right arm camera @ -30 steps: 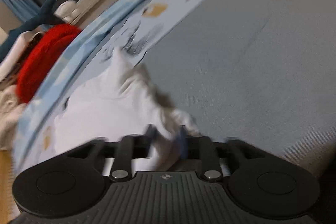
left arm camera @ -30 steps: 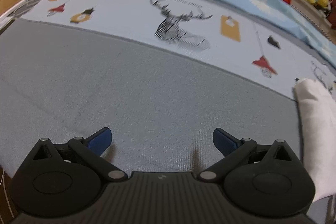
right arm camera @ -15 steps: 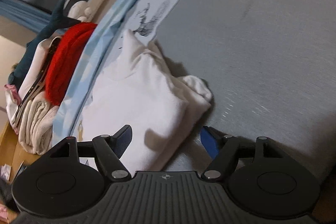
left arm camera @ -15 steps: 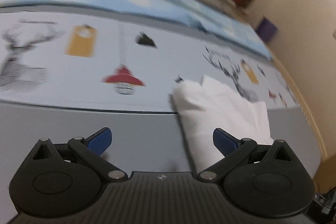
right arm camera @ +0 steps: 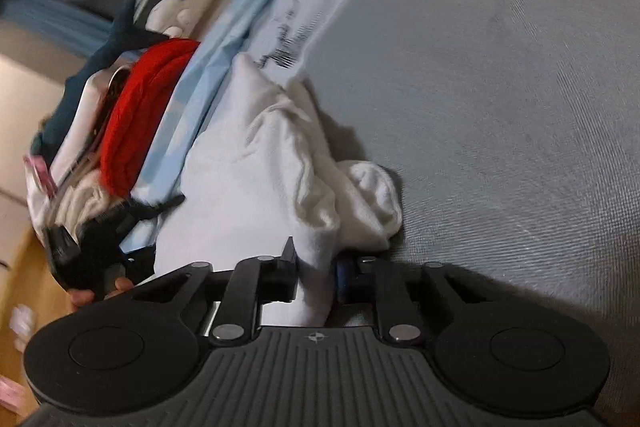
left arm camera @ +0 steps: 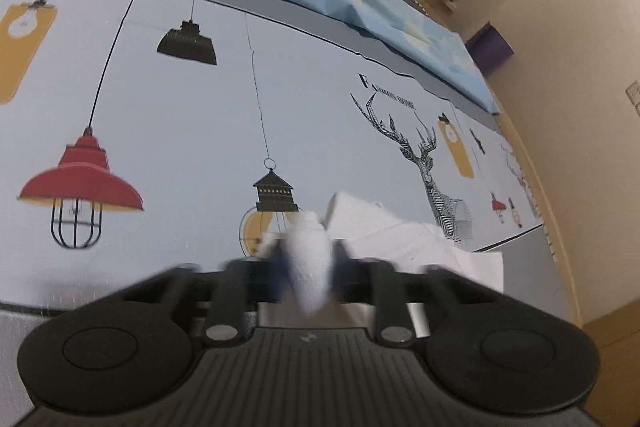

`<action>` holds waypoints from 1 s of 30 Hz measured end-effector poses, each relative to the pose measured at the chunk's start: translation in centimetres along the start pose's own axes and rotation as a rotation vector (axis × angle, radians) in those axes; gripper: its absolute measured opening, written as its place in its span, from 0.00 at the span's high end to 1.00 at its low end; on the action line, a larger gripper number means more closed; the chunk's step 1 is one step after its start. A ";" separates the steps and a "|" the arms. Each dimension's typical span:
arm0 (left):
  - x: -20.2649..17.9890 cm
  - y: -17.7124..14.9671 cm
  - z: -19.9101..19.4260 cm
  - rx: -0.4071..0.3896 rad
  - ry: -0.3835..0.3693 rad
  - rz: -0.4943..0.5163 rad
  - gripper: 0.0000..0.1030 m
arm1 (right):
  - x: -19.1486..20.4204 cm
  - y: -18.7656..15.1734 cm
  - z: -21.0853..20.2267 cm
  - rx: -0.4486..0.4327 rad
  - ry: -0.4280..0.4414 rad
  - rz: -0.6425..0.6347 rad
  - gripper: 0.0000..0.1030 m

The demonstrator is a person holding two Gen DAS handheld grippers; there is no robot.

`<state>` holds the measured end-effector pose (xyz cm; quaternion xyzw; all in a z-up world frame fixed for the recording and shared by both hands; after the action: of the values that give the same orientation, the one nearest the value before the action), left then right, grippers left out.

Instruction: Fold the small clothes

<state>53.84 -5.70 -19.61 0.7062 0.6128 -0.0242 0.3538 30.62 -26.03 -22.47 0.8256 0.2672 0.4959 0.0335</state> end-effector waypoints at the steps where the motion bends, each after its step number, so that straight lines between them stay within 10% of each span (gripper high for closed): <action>1: 0.0 0.0 0.0 -0.004 0.019 0.019 0.84 | 0.2 0.4 0.1 0.009 -0.006 -0.021 0.87; 9: 3.2 -0.1 -2.2 -0.027 0.103 0.072 0.85 | 3.2 7.4 5.7 0.034 -0.126 -0.229 0.87; 16: 6.7 0.7 -4.1 -0.034 0.158 0.111 0.84 | 10.8 12.7 16.7 0.100 -0.212 -0.656 0.87; 30: 13.0 2.6 -5.3 -0.092 0.168 0.057 0.89 | 20.6 13.6 34.2 0.237 -0.277 -0.982 0.87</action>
<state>57.23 8.15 -20.54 0.7058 0.6206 0.0731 0.3339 72.29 -20.68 -18.87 0.6590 0.6700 0.2743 0.2036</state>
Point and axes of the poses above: each gripper's, at about its wrist camera, not at the fingertips, and z roughly the way its jaws point, x to its left, y to its top, the point moved 9 cm from there along z, roughly the way its jaws point, and after that the axes turned 4 degrees about y, right-handed, at the moved point
